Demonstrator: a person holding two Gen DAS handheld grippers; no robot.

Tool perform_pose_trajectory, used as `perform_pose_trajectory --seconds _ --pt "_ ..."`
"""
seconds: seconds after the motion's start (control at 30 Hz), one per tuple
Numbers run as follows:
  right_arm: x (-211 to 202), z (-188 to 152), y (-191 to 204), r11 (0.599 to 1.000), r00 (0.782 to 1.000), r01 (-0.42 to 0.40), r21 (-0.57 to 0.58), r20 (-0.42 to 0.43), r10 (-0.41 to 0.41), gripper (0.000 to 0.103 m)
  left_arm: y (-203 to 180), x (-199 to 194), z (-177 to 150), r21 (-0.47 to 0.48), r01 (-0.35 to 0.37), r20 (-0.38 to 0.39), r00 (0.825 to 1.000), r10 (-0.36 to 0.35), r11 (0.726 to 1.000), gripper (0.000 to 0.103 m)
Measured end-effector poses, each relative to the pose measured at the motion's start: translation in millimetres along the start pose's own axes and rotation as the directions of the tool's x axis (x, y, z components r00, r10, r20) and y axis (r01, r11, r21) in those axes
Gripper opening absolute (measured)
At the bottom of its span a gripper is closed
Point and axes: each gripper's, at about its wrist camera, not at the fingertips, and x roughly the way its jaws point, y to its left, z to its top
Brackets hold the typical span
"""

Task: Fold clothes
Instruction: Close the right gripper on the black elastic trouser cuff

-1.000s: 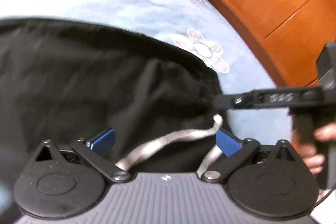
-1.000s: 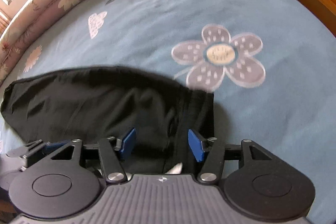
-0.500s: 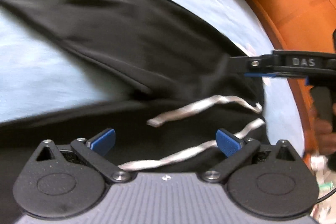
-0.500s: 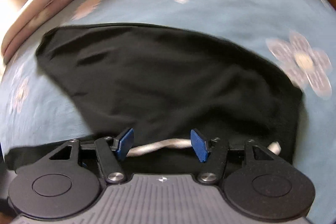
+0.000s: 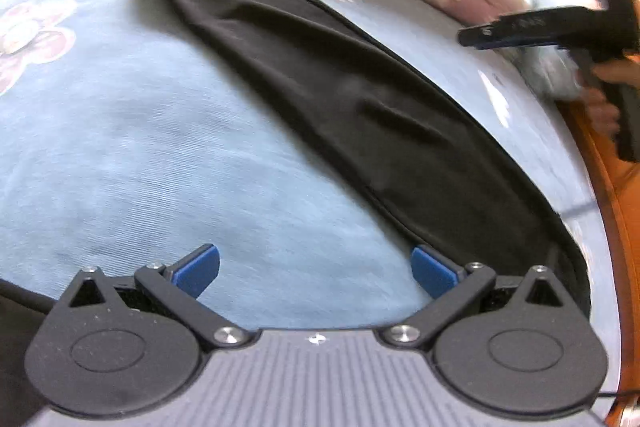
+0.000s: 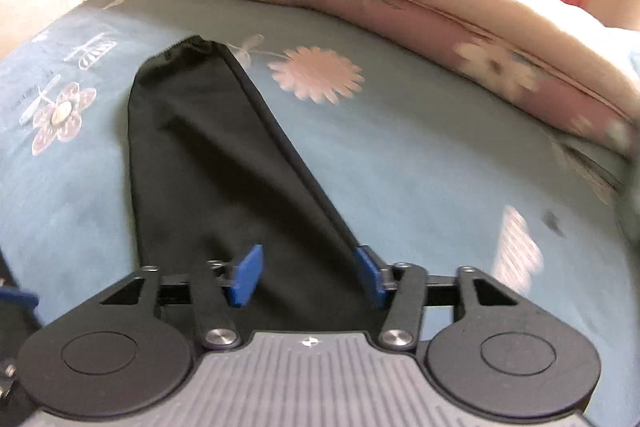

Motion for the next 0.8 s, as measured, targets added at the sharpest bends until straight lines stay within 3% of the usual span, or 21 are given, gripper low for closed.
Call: perform_pose_trajectory --seconds 0.07,0.27,0.43,0.6,0.67,0.8 --pt "35 30 -3 0.998 0.998 -0.064 0.011 -0.004 0.064 0.032 11 2 1 -0.042 0.001 0.015 1.0 -0.001 0.999 0.101" --pt "131 78 25 0.985 0.981 -0.17 0.023 -0.088 0.171 0.029 37 -1 -2 -0.134 -0.003 0.071 0.997 0.012 0.991 0.101" --pt "185 86 41 0.995 0.986 -0.103 0.014 -0.13 0.104 0.027 52 -1 -3 -0.157 0.001 0.084 0.996 0.012 0.988 0.101" --pt "187 109 38 0.998 0.997 -0.022 0.057 -0.078 0.027 0.028 59 0 1 -0.185 -0.006 0.099 0.995 0.025 0.983 0.101" --pt "177 120 46 0.998 0.997 -0.038 0.047 -0.067 0.041 0.03 60 -4 3 -0.189 0.002 0.117 0.993 0.021 0.982 0.101" --pt "156 149 87 0.993 0.996 -0.079 -0.091 -0.041 0.075 0.03 59 -12 7 -0.177 -0.003 0.155 0.988 0.03 0.984 0.101"
